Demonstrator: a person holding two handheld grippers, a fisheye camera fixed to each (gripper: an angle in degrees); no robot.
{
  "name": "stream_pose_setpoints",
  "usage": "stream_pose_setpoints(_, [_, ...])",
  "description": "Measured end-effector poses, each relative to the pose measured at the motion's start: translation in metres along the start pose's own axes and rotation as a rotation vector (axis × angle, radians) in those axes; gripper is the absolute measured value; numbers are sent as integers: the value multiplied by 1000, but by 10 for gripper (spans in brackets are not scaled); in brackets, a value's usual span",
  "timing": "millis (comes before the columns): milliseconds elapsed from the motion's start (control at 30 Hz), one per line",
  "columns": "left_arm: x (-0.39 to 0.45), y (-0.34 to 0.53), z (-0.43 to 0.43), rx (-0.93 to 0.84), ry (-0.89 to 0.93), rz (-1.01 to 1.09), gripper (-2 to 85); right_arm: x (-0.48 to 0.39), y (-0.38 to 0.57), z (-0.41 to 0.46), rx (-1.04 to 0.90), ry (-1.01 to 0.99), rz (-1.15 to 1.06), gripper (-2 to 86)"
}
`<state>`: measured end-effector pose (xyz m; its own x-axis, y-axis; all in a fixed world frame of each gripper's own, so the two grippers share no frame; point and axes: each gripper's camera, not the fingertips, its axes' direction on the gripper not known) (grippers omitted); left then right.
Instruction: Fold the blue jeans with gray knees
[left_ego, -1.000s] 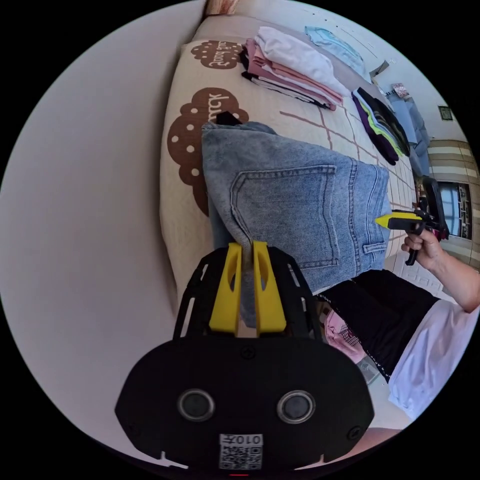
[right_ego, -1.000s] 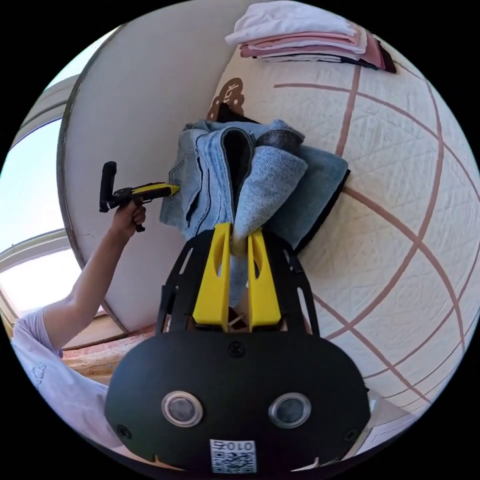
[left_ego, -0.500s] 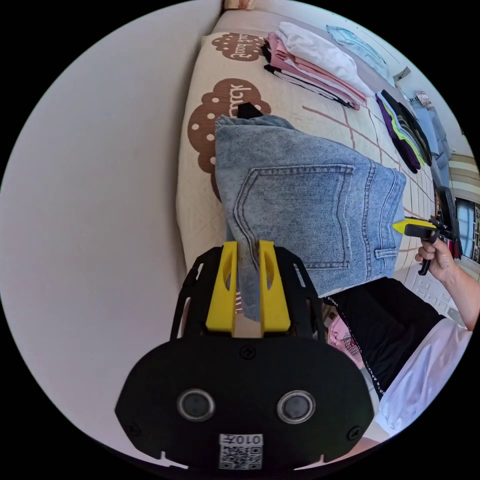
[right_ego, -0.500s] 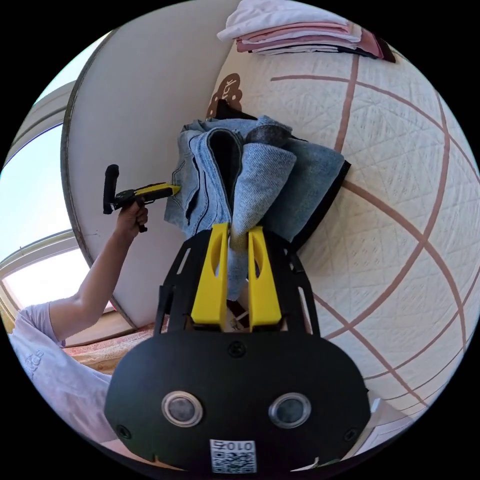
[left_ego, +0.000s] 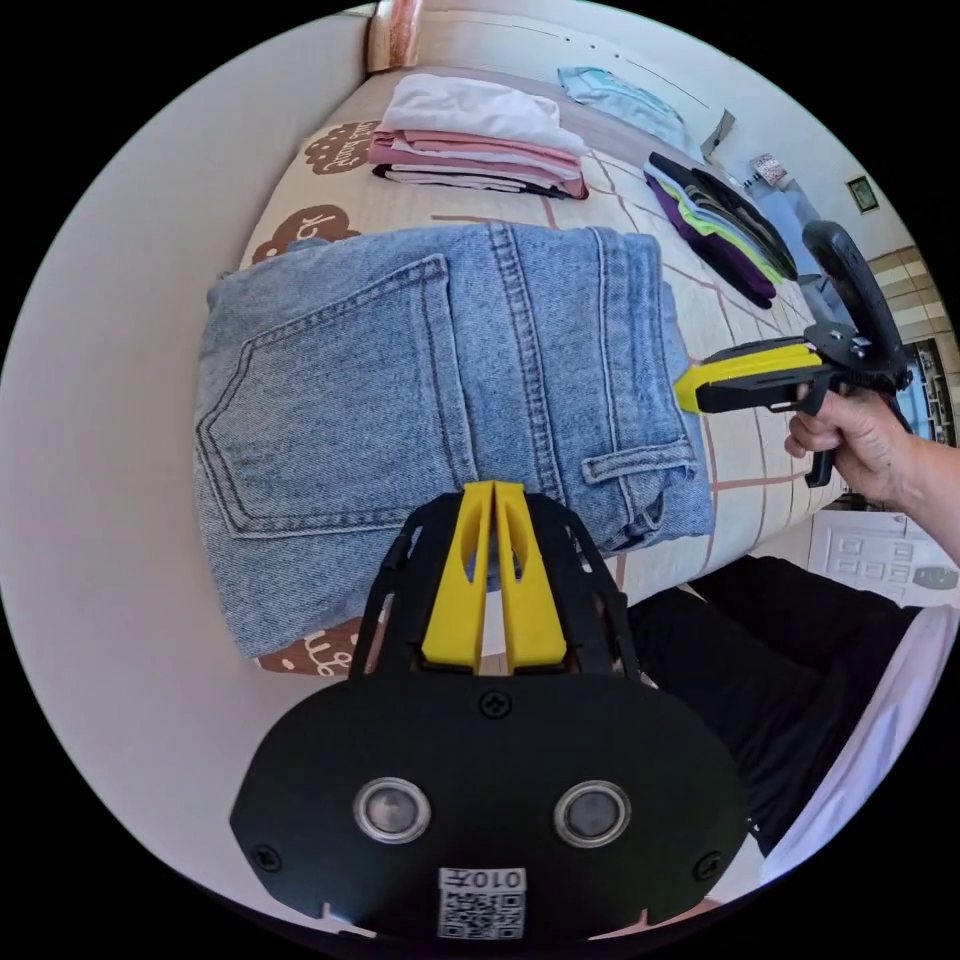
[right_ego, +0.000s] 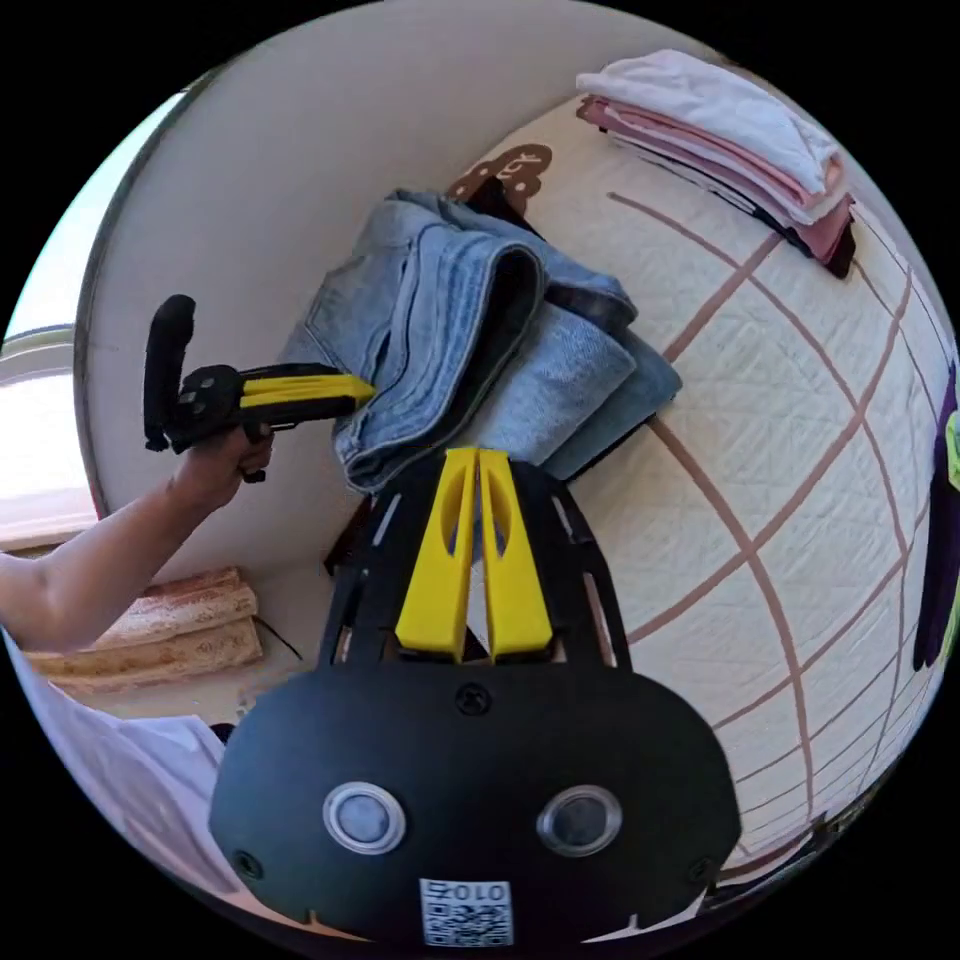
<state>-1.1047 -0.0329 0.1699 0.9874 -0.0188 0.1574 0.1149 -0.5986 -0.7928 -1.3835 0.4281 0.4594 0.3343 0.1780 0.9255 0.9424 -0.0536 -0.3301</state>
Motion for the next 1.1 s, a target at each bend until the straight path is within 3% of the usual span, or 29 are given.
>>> stream_pose_setpoints(233, [38, 45, -12, 14, 79, -133, -2, -19, 5, -16, -164, 27, -63, 23])
stream_pose_setpoints(400, [95, 114, -76, 307, 35, -170, -2, -57, 64, -50, -122, 99, -220, 24])
stream_pose_setpoints(533, [182, 175, -150, 568, -145, -162, -2, -66, 122, -81, -54, 66, -236, 24])
stream_pose_setpoints(767, [376, 222, -228, 843, -424, -61, -2, -47, 284, -190, 273, 134, -319, 23])
stream_pose_setpoints(900, [482, 236, -241, 938, -436, -69, -1, -10, 407, -265, 521, 321, -312, 27])
stream_pose_setpoints(1100, [638, 237, -233, 1008, -496, -102, 1, 63, 548, -336, 690, 554, -189, 68])
